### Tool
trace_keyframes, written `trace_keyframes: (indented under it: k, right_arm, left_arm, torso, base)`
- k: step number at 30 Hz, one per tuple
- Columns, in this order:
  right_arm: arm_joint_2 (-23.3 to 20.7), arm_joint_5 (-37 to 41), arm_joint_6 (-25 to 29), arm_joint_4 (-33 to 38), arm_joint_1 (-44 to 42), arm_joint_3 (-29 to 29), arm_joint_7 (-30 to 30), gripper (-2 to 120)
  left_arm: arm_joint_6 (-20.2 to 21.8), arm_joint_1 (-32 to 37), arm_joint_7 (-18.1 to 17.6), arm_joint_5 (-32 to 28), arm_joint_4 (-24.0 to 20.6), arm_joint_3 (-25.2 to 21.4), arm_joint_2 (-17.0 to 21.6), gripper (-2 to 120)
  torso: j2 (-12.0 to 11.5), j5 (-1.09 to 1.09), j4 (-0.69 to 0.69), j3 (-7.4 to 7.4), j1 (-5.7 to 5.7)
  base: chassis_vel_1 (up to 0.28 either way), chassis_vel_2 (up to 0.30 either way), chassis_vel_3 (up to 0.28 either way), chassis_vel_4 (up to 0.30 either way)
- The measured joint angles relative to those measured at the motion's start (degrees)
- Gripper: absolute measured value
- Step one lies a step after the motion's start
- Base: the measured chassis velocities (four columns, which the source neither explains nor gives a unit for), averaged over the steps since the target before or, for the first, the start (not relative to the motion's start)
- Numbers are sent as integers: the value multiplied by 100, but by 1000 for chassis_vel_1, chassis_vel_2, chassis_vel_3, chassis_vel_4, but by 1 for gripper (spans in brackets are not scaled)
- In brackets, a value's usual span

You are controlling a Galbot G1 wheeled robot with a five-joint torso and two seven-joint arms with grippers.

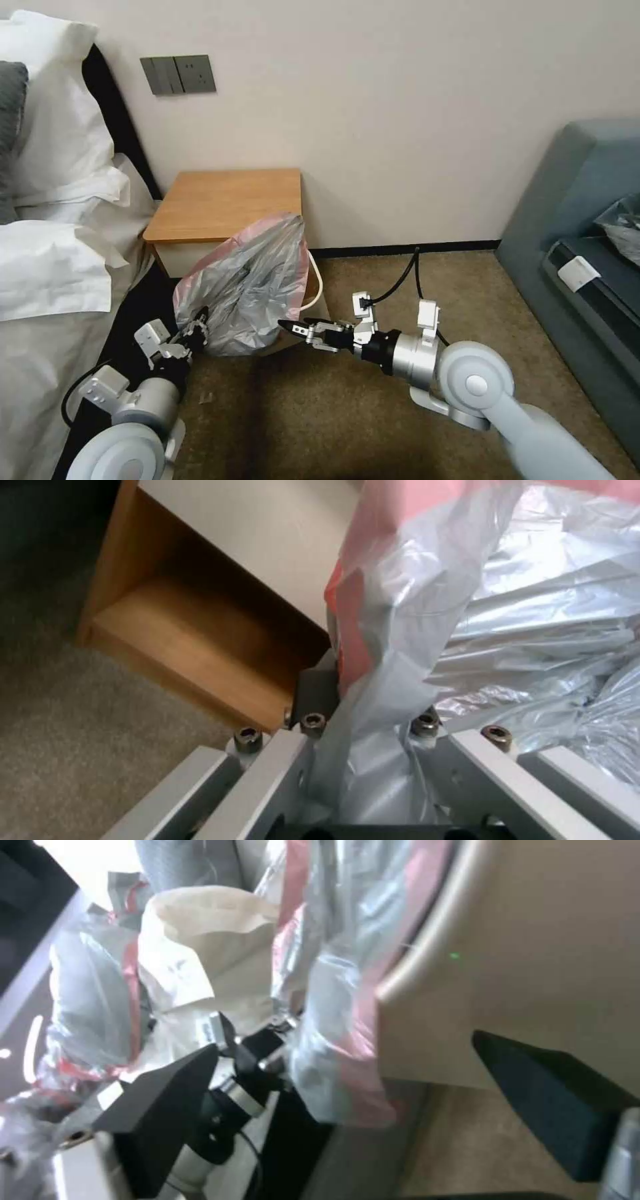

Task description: Pick up the garbage bag from the table and place it over the trash can.

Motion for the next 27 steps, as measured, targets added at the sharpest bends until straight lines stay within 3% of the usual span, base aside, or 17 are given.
trace_keyframes:
  k: [12,19,27]
  right_arm:
    - [204,415,64,-59,69,-163,338,55]
    - [198,401,77,-54,59,-186,398,25]
    - [183,382,74,-13,29,-169,431,5]
  left_arm:
    - [31,-33,-21,-57,29,14,30,7]
    - [43,-17,-19,-47,32,24,10,7]
    - [45,12,-6,-31,8,29,-10,7]
  torso:
    - [0,0,0,0,0]
    - [0,1,0,0,0]
    - [0,1,-1,0,0]
  base:
    - [0,0,0,0]
    - [0,0,0,0]
    - [0,0,0,0]
